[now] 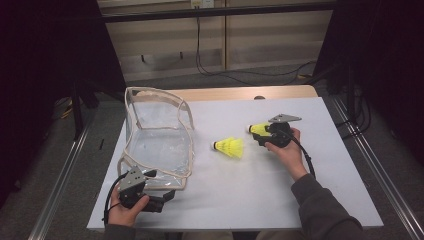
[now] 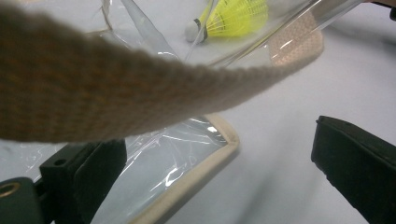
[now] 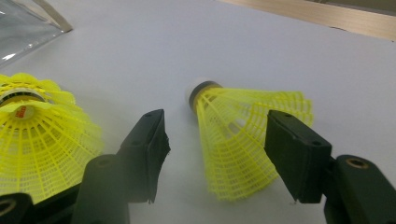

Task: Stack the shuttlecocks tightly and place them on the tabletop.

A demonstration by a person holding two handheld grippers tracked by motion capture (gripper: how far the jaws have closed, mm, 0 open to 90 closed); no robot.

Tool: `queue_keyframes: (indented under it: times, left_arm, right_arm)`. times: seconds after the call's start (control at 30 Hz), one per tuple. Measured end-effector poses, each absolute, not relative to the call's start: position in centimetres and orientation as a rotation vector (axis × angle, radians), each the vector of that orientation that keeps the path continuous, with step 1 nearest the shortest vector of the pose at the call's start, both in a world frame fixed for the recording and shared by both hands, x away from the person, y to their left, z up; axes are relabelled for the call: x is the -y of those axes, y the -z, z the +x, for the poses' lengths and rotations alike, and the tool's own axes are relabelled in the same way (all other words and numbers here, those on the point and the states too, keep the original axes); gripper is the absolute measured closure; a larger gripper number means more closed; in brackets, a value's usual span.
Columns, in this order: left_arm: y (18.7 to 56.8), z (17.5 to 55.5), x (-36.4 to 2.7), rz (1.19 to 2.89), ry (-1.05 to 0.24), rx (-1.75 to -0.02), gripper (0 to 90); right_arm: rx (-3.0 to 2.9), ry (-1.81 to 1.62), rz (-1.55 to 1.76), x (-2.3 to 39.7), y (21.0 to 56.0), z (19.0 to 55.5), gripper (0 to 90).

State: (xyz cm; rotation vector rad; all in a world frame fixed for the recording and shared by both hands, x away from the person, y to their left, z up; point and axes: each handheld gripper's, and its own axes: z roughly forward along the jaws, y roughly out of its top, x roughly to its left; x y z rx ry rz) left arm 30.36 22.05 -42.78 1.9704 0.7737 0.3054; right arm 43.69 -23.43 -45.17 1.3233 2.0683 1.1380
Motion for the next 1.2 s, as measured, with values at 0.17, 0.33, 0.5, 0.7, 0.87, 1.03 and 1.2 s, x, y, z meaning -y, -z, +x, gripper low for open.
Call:
queue_keyframes:
  times: [0.17,0.33,0.5,0.7,0.87,1.03,1.2]
  left_arm:
    - [42.8,30.4,-22.0,1.97,-0.306,-0.774,3.6]
    - [42.8,30.4,-22.0,1.969,-0.307,-0.775,3.6]
    - [42.8,30.4,-22.0,1.969,-0.306,-0.776,3.6]
    - [42.8,30.4,-22.0,1.97,-0.306,-0.776,3.6]
    - [42.8,30.4,-22.0,1.971,-0.302,-0.777,3.6]
    - [42.8,30.4,-22.0,1.971,-0.301,-0.776,3.5]
    - [42.8,30.4,-22.0,1.977,-0.303,-0.772,3.6]
  right_arm:
    - [-2.064,-1.137,1.331,23.5,45.2,43.8,41.3]
    - [-2.068,-1.125,1.323,23.3,45.4,44.0,45.4]
    - [-2.074,-1.113,1.321,23.1,45.6,44.3,52.9]
    - [-2.07,-1.115,1.317,23.0,45.7,44.6,61.1]
    - [-2.09,-1.121,1.326,22.9,46.1,44.7,67.6]
    - [-2.106,-1.121,1.303,22.8,46.2,44.7,75.5]
    - [-2.111,-1.131,1.311,23.1,46.1,44.7,85.2]
